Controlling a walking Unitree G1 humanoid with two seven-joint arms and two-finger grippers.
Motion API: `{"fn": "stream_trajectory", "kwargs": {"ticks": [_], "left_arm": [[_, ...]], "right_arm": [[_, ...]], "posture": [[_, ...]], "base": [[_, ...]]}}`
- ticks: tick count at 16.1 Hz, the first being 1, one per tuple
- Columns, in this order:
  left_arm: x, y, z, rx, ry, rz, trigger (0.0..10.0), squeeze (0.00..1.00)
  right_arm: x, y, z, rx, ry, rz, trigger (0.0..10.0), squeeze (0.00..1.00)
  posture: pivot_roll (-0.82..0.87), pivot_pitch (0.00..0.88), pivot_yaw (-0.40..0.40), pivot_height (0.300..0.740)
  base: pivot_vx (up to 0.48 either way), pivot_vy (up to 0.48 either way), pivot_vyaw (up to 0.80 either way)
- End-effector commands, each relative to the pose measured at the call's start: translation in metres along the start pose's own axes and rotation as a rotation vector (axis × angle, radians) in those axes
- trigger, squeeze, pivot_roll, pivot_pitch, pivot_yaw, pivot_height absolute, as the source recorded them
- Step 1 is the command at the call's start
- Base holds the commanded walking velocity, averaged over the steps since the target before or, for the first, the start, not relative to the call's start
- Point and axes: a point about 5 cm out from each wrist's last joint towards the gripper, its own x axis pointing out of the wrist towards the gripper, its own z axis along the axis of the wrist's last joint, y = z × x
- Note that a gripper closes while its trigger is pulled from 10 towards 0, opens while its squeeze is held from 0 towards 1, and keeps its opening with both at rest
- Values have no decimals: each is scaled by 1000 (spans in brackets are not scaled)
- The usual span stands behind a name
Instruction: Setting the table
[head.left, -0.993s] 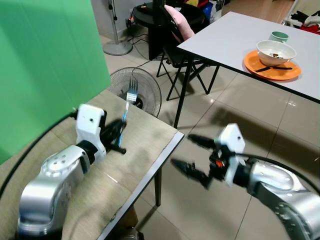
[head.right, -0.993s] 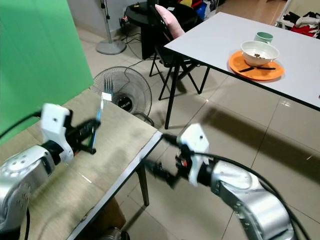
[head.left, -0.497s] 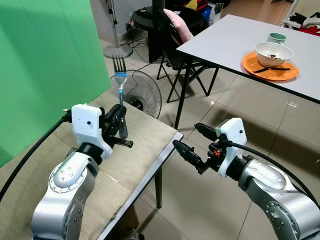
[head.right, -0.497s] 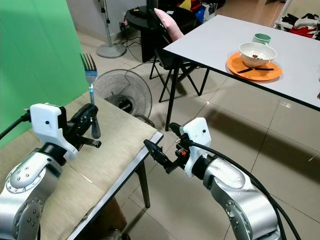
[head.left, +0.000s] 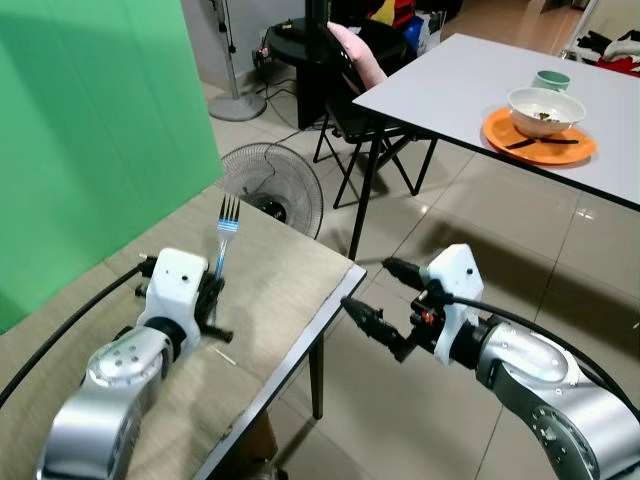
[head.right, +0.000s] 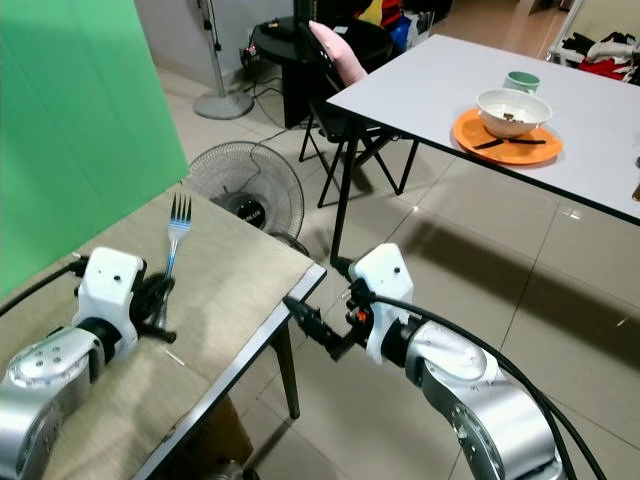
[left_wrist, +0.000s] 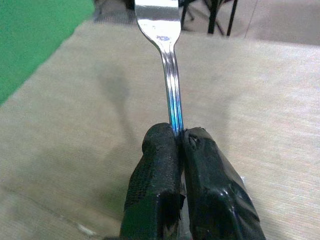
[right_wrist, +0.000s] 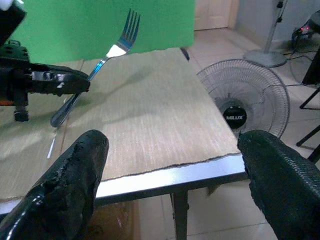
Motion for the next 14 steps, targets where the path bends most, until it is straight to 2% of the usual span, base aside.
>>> {"fn": "stream_trajectory", "kwargs": {"ticks": [1, 4, 7, 10, 11, 14], "left_arm": [[0, 4, 9, -23, 4, -22, 10000, 0], [2, 3, 20, -114, 68, -162, 10000, 0], [6, 0, 15, -72, 146, -244, 10000, 0], [11, 3, 13, -60, 169, -213, 10000, 0], [11, 4, 11, -60, 190, -211, 10000, 1000], [14, 6, 9, -58, 200, -207, 10000, 1000]], "right_arm": [[-1, 0, 1, -12, 21, 17, 10000, 0], [-4, -1, -1, -29, 79, 50, 10000, 0], [-5, -2, -3, -28, 98, 46, 10000, 0], [-7, -2, -3, -22, 105, 42, 10000, 0], [-7, -2, -3, -20, 107, 42, 10000, 0], [-7, -1, -3, -15, 108, 43, 10000, 0]], "posture": [[-44, 0, 30, 740], [-46, 0, 31, 740], [-49, 0, 32, 740], [-54, 0, 35, 740], [-55, 2, 34, 740], [-54, 5, 29, 740]], "base": [[0, 0, 0], [0, 0, 0], [0, 0, 0], [0, 0, 0], [0, 0, 0], [0, 0, 0]]}}
